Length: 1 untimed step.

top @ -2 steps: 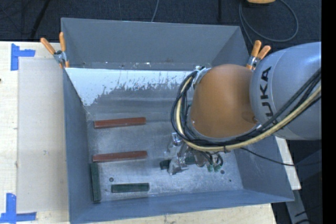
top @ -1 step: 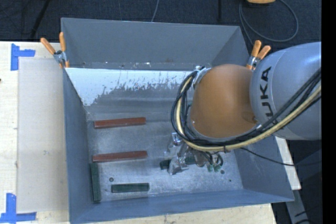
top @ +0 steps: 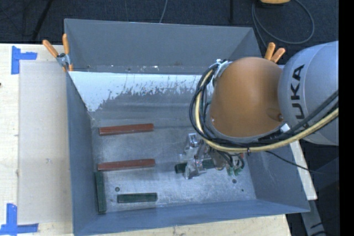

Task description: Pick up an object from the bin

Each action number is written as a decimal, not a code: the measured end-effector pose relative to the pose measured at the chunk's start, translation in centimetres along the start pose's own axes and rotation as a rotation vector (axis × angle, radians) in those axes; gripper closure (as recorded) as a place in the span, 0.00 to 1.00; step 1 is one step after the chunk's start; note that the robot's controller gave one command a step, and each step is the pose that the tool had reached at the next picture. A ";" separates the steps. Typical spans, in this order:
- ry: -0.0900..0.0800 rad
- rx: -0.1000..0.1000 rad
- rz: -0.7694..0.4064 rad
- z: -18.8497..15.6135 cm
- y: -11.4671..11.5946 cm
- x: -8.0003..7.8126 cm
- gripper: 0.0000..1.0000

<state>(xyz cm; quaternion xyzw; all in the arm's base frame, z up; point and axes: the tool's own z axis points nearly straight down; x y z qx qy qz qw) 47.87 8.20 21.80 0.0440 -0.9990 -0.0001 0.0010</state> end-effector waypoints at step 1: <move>-0.002 0.000 -0.003 -1.2 0.3 -1.1 0.00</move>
Offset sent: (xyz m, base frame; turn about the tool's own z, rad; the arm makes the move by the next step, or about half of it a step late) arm 0.0000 0.0000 0.0000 0.0000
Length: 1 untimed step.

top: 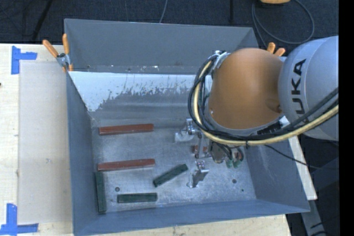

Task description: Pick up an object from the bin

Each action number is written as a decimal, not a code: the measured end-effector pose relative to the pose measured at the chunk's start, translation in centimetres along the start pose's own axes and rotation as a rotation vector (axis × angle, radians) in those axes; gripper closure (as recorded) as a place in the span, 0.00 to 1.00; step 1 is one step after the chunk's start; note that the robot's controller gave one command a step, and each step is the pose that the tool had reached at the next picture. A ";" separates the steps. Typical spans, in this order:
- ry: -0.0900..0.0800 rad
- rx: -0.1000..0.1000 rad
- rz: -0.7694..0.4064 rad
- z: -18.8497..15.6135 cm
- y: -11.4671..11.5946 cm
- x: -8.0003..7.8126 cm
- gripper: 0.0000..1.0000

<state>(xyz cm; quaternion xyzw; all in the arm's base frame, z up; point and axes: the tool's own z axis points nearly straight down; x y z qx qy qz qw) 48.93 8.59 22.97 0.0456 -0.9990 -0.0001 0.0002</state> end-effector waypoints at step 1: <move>0.000 0.000 0.001 0.0 0.0 0.0 0.00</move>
Offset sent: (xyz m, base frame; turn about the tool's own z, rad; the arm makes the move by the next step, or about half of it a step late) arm 0.0156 -0.0254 -0.1475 -0.2044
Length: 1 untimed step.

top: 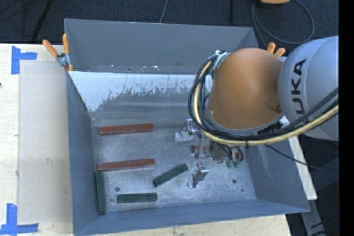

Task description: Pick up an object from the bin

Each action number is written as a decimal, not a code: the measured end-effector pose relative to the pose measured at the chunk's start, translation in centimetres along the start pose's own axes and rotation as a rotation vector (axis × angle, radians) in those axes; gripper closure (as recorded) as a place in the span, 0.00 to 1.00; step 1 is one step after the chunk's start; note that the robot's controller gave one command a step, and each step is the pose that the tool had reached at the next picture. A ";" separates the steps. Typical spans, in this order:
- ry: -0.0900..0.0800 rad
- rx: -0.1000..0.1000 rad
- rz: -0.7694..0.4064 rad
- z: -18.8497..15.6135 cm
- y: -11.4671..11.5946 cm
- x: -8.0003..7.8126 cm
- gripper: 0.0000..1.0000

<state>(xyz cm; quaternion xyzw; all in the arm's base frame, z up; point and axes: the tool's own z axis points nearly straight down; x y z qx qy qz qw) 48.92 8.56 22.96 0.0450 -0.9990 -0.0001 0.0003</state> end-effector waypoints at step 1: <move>-0.006 0.000 -0.070 4.5 -0.7 -0.6 0.00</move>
Offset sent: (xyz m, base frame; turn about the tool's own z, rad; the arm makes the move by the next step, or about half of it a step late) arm 0.0109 0.0131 -0.1472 -0.2543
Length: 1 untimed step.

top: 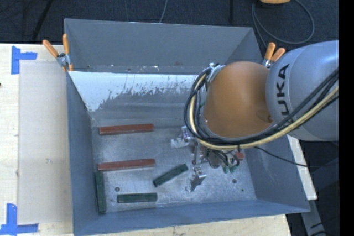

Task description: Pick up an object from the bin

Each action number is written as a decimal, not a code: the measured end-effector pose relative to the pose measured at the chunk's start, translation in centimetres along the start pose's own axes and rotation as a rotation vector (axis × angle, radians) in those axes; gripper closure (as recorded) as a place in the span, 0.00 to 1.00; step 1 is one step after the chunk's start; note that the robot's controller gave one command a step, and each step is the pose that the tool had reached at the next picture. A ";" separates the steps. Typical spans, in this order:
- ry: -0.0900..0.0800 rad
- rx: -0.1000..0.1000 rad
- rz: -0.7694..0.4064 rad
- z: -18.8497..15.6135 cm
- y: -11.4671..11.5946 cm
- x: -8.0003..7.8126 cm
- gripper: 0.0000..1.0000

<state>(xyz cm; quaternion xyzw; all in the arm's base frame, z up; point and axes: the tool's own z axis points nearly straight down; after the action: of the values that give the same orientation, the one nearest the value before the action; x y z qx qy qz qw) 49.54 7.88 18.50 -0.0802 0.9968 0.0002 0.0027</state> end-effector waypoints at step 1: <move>0.002 0.000 -0.128 6.8 1.0 -0.5 0.00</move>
Offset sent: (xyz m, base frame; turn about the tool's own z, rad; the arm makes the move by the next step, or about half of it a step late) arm 0.0111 0.0024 -0.1150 -0.2346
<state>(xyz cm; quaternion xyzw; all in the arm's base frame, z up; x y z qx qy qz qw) 49.89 8.94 11.68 -0.1439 0.9896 -0.0001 0.0017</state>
